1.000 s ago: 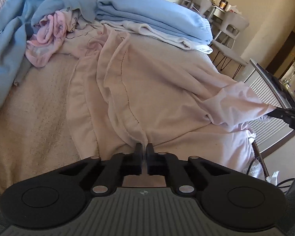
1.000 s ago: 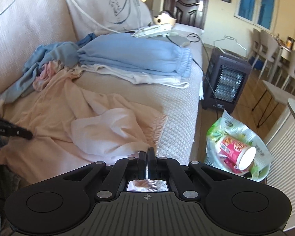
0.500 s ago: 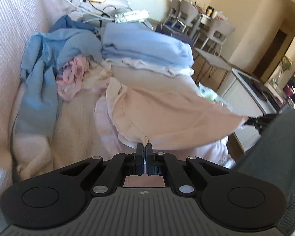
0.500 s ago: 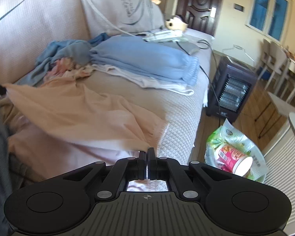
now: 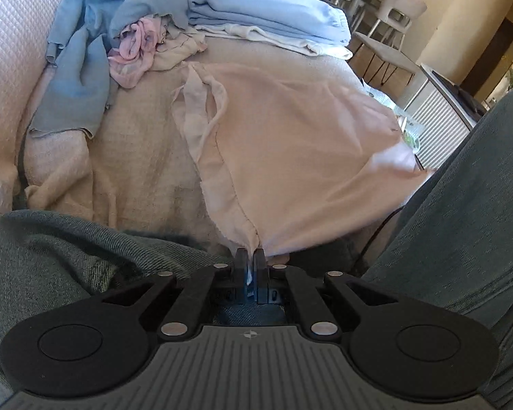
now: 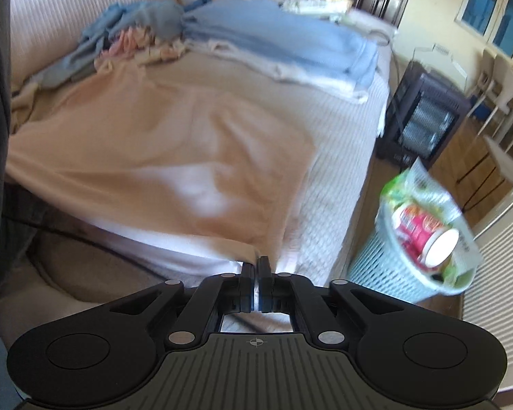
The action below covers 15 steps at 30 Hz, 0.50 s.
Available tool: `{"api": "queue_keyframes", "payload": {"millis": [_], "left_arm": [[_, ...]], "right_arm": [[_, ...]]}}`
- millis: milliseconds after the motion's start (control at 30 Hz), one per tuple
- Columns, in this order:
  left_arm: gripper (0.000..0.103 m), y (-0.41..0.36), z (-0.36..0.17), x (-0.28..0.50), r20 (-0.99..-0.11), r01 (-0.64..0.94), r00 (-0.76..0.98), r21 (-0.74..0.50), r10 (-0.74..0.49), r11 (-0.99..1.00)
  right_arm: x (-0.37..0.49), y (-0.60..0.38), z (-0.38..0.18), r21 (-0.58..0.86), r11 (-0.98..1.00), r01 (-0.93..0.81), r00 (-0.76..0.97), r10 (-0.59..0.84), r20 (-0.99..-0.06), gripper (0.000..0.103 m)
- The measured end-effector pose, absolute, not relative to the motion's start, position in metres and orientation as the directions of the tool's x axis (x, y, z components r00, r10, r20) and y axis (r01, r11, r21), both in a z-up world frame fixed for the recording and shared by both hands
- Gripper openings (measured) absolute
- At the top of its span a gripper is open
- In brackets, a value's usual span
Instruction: Fold clothes
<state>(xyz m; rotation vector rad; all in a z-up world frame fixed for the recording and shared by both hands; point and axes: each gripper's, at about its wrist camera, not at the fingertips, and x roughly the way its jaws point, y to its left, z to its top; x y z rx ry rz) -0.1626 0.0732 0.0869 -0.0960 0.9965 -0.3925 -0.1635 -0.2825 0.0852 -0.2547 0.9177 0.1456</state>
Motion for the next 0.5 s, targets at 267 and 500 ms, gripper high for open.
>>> {"api": "queue_keyframes", "payload": {"millis": [267,500], "left_arm": [[0.027,0.087,0.117,-0.180,-0.774,0.235,0.517,-0.283,-0.367,0.930],[0.052,0.094,0.135,-0.154,-0.717,0.203,0.610,-0.270,-0.337,0.941]], "right_arm": [[-0.185,-0.305,0.096,-0.093,0.989,-0.110,0.610,-0.007,-0.792,0.049],[-0.209,-0.348,0.111,0.107,0.986,0.130,0.683,-0.011,-0.730,0.052]]}}
